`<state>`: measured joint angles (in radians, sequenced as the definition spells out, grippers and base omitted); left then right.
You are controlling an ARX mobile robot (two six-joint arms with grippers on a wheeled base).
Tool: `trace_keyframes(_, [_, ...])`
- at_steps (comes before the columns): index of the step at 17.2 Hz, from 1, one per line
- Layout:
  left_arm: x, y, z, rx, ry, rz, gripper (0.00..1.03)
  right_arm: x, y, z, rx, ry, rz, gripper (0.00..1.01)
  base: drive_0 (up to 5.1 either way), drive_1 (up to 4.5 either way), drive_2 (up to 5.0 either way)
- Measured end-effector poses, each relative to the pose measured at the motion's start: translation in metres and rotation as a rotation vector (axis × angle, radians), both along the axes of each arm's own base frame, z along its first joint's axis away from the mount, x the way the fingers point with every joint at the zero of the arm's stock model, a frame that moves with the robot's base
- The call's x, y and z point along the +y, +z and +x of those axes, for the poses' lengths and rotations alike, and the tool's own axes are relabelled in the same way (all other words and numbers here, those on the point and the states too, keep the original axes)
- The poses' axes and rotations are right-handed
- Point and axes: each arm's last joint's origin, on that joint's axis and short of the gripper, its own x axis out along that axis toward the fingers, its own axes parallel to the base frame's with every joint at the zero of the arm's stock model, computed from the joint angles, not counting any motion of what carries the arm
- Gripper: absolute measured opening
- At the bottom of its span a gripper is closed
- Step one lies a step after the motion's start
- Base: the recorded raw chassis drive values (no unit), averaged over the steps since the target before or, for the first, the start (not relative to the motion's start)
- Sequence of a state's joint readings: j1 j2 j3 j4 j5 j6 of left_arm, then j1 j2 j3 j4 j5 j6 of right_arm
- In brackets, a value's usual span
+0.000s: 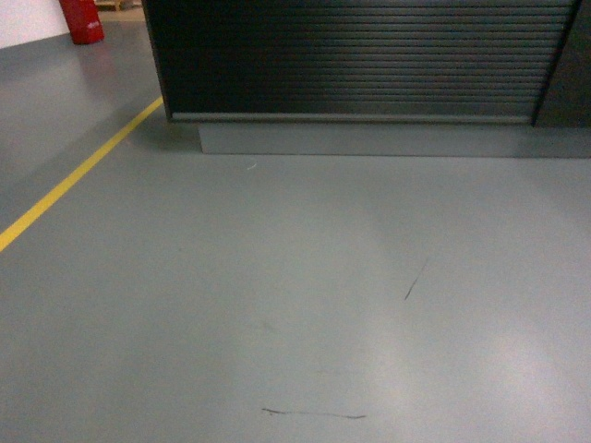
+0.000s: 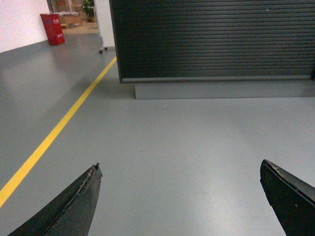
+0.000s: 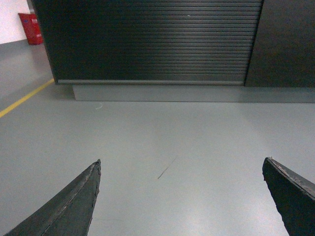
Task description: Place dark red mango on scale at checkout
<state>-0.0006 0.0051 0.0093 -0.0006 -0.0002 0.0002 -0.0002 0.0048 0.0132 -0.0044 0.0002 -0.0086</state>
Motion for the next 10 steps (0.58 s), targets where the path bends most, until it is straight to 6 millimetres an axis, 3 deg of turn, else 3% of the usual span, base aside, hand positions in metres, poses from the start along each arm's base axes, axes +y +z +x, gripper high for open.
trace_keyframes(10, [0.0000, -0.0003, 0.0000, 0.003, 0.000, 0.000, 0.98, 0.0000, 0.0001, 0.0000, -0.002, 0.000, 0.000, 0.98, 0.0, 4.23, -4.3])
